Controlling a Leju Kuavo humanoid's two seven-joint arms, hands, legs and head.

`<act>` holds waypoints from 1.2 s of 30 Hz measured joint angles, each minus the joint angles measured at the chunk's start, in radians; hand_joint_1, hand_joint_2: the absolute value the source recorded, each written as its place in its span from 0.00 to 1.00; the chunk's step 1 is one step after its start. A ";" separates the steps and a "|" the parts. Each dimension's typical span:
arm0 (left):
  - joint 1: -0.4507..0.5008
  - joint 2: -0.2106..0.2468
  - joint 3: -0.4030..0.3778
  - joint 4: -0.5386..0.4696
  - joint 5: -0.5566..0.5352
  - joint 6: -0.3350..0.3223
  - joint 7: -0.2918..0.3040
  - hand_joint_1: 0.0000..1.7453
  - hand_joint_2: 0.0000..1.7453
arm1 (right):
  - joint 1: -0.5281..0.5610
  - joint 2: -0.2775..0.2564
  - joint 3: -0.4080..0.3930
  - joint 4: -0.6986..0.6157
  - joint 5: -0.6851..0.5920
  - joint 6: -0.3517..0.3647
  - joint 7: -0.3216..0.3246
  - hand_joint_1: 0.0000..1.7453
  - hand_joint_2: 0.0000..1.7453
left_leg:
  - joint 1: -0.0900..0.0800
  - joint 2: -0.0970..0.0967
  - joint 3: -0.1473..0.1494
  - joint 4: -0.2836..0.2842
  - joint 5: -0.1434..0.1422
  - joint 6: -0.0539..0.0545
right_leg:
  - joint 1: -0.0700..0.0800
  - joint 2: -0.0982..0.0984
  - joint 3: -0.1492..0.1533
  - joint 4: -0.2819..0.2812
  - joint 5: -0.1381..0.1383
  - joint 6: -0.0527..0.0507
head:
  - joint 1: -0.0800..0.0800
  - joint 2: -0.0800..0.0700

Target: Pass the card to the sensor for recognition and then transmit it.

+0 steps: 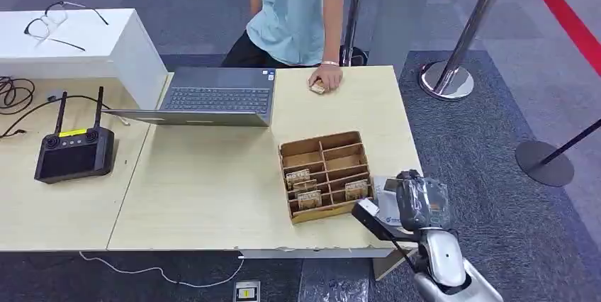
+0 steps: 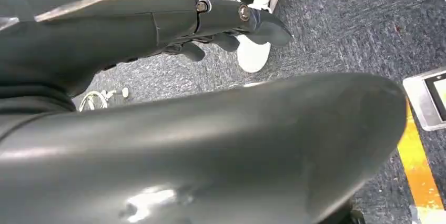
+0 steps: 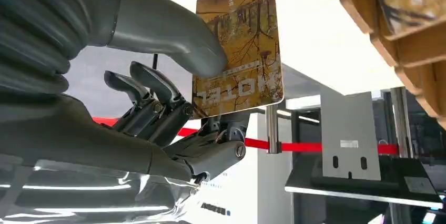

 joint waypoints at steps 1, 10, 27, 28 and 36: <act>0.000 0.000 0.000 0.000 0.000 0.000 0.000 0.00 0.00 | 0.000 0.000 0.000 0.003 0.002 0.000 0.000 1.00 1.00 | 0.000 0.000 0.000 0.000 0.000 0.000 | 0.000 0.000 0.000 0.000 0.000 0.000 | 0.000 0.000; 0.000 0.001 0.000 0.000 -0.005 0.000 0.002 0.00 0.00 | 0.004 0.000 0.000 0.019 0.004 -0.008 0.006 1.00 1.00 | 0.000 0.000 0.000 0.000 0.000 0.000 | 0.000 0.000 0.000 0.000 0.000 0.000 | 0.000 0.000; 0.000 0.002 0.000 0.000 -0.015 0.001 0.002 0.00 0.00 | 0.011 0.002 0.000 0.056 -0.056 -0.030 -0.007 1.00 1.00 | 0.000 0.000 0.004 0.000 0.000 0.000 | 0.000 0.000 0.004 0.000 0.000 0.000 | 0.000 0.000; 0.000 0.002 0.000 0.000 -0.015 0.002 0.002 0.00 0.00 | 0.010 0.002 0.000 0.057 -0.063 -0.031 -0.009 1.00 1.00 | 0.000 0.000 0.005 0.000 0.000 0.000 | 0.000 0.000 0.004 0.000 0.000 0.000 | 0.000 0.000; 0.000 0.000 0.000 0.000 -0.016 0.001 0.005 0.00 0.00 | 0.012 0.002 0.003 0.084 -0.106 -0.042 -0.018 1.00 1.00 | 0.000 0.001 0.007 0.000 0.000 0.000 | 0.000 0.000 0.007 0.000 0.001 0.000 | 0.000 0.000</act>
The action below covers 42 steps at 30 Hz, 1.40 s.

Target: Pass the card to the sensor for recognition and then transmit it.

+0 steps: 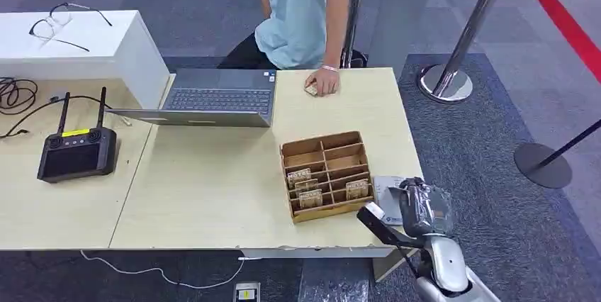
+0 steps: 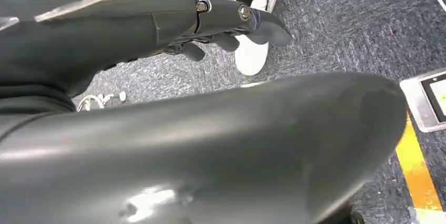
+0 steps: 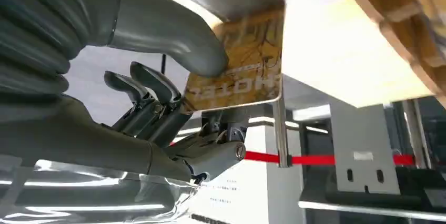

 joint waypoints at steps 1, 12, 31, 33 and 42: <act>0.000 0.000 0.000 0.000 -0.001 0.000 0.001 0.00 0.00 | 0.000 0.001 0.001 0.005 -0.008 -0.002 0.000 1.00 1.00 | 0.000 0.000 0.000 0.000 0.000 0.000 | 0.000 0.000 0.000 0.000 0.000 0.000 | 0.001 0.000; -0.001 0.000 0.000 0.000 -0.003 0.000 0.002 0.00 0.00 | -0.004 0.009 0.005 0.045 -0.042 -0.019 -0.016 1.00 1.00 | 0.000 0.000 0.001 0.000 0.000 0.000 | 0.000 0.000 0.001 0.000 0.001 0.000 | 0.000 0.000; 0.000 0.000 0.000 0.000 -0.005 -0.004 0.002 0.00 0.00 | -0.020 0.011 0.005 0.061 -0.042 -0.016 -0.014 1.00 1.00 | 0.000 0.000 0.002 0.000 0.000 0.000 | 0.000 0.000 0.002 0.000 0.001 0.000 | 0.000 0.000; 0.000 0.000 0.000 0.000 -0.006 -0.004 -0.001 0.00 0.00 | -0.026 0.004 0.004 0.044 -0.033 -0.001 -0.011 1.00 1.00 | 0.000 0.000 0.002 0.000 0.000 0.000 | 0.000 0.000 0.002 0.000 0.001 0.001 | 0.000 0.000; 0.000 0.000 0.000 0.000 -0.017 -0.008 -0.008 0.00 0.00 | -0.083 -0.011 0.000 -0.038 0.005 0.073 0.000 1.00 1.00 | 0.000 0.000 0.000 0.001 0.000 0.000 | 0.000 0.000 0.001 0.000 0.001 0.000 | 0.000 0.000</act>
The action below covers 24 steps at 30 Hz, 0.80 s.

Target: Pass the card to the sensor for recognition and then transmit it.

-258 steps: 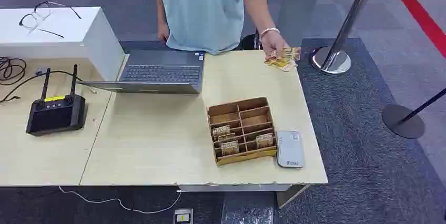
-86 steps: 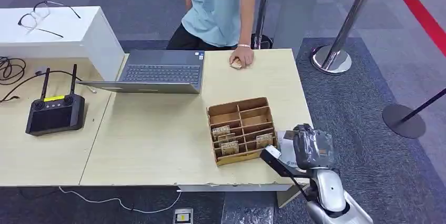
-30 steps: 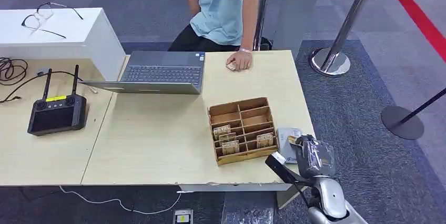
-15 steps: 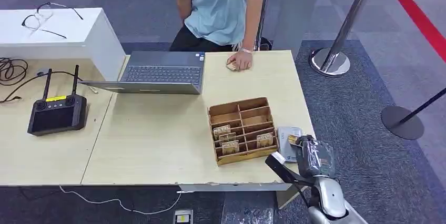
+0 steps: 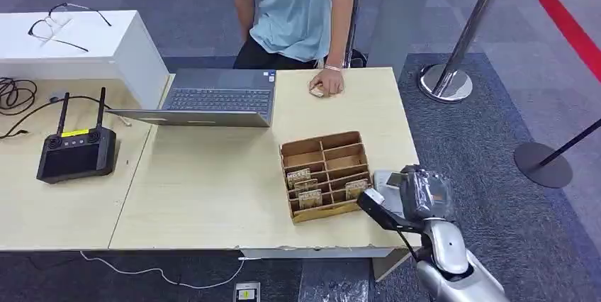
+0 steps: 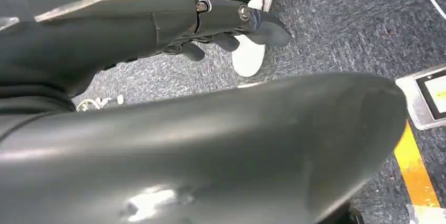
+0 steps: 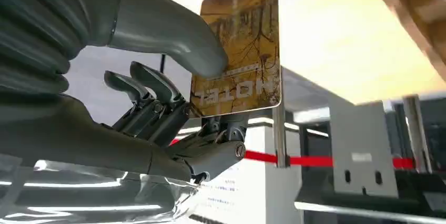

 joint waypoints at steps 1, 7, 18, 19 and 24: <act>0.000 0.000 0.000 0.000 0.000 -0.002 0.000 0.00 0.00 | -0.009 0.000 0.000 -0.010 0.005 0.006 0.000 1.00 1.00 | 0.000 0.000 0.000 0.000 0.000 0.000 | 0.000 0.000 0.000 0.000 0.000 0.000 | 0.000 0.000; 0.000 0.000 -0.002 0.000 -0.006 -0.008 -0.004 0.00 0.00 | -0.065 -0.005 0.005 -0.087 0.046 0.057 0.003 1.00 1.00 | 0.000 0.000 -0.002 0.000 0.000 0.000 | 0.000 0.000 -0.003 0.000 0.000 0.000 | 0.000 0.000; -0.001 0.003 -0.018 0.000 -0.019 -0.015 -0.006 0.00 0.00 | -0.177 0.005 0.035 -0.199 0.069 0.117 -0.001 1.00 1.00 | 0.000 0.000 -0.005 0.000 0.000 0.000 | 0.000 0.000 -0.005 0.001 0.000 0.000 | 0.000 0.000; -0.002 0.003 -0.019 0.000 -0.020 -0.015 -0.006 0.00 0.00 | -0.190 0.010 0.040 -0.206 0.069 0.122 -0.003 1.00 1.00 | 0.000 0.000 -0.005 0.000 0.000 0.000 | 0.000 0.000 -0.005 0.001 0.000 0.000 | 0.000 0.000; -0.002 0.004 -0.021 0.000 -0.024 -0.017 -0.006 0.00 0.00 | -0.227 0.027 0.062 -0.224 0.056 0.138 -0.015 1.00 1.00 | 0.000 0.000 -0.006 0.000 0.000 0.000 | 0.000 0.000 -0.005 0.001 0.000 0.000 | 0.000 0.000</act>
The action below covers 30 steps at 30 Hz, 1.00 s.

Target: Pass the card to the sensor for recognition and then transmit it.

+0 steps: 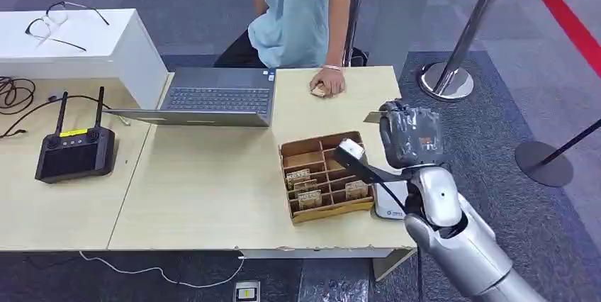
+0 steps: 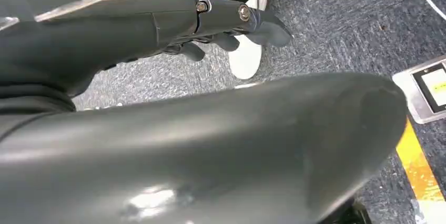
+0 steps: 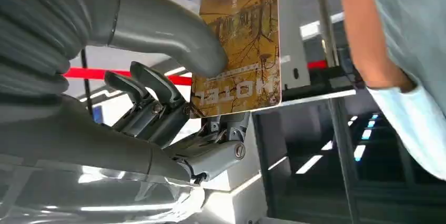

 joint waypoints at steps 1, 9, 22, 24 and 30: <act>-0.001 0.000 -0.001 0.000 -0.002 0.000 0.000 0.00 0.00 | -0.014 0.004 0.007 0.000 -0.008 0.005 -0.003 1.00 1.00 | 0.000 0.000 0.000 0.000 0.000 0.000 | 0.000 0.000 0.000 0.000 0.000 0.000 | 0.000 0.000; -0.001 0.000 -0.004 0.000 -0.015 -0.002 -0.006 0.00 0.00 | -0.095 0.028 0.051 0.013 -0.036 0.040 -0.018 1.00 1.00 | 0.000 0.000 0.000 0.000 0.000 0.000 | 0.000 0.000 0.000 0.000 0.000 0.000 | 0.000 0.000; -0.001 0.000 -0.015 0.000 -0.018 -0.003 -0.009 0.00 0.00 | -0.171 0.033 0.110 0.056 -0.051 0.089 -0.018 1.00 1.00 | 0.000 0.000 -0.001 0.000 0.000 0.000 | 0.000 0.000 -0.001 0.000 0.000 0.000 | 0.000 0.000; -0.001 0.000 -0.017 0.000 -0.018 -0.004 -0.011 0.00 0.00 | -0.184 0.034 0.119 0.062 -0.051 0.097 -0.018 1.00 1.00 | 0.000 -0.001 -0.001 0.000 0.000 0.000 | 0.000 0.000 -0.001 0.000 0.000 0.000 | 0.000 0.000; -0.001 0.000 -0.019 0.000 -0.019 -0.008 -0.011 0.00 0.00 | -0.201 0.040 0.139 0.076 -0.053 0.106 -0.018 1.00 1.00 | 0.000 0.000 -0.001 0.000 0.000 0.000 | 0.000 0.000 -0.001 0.000 0.000 0.000 | 0.000 0.000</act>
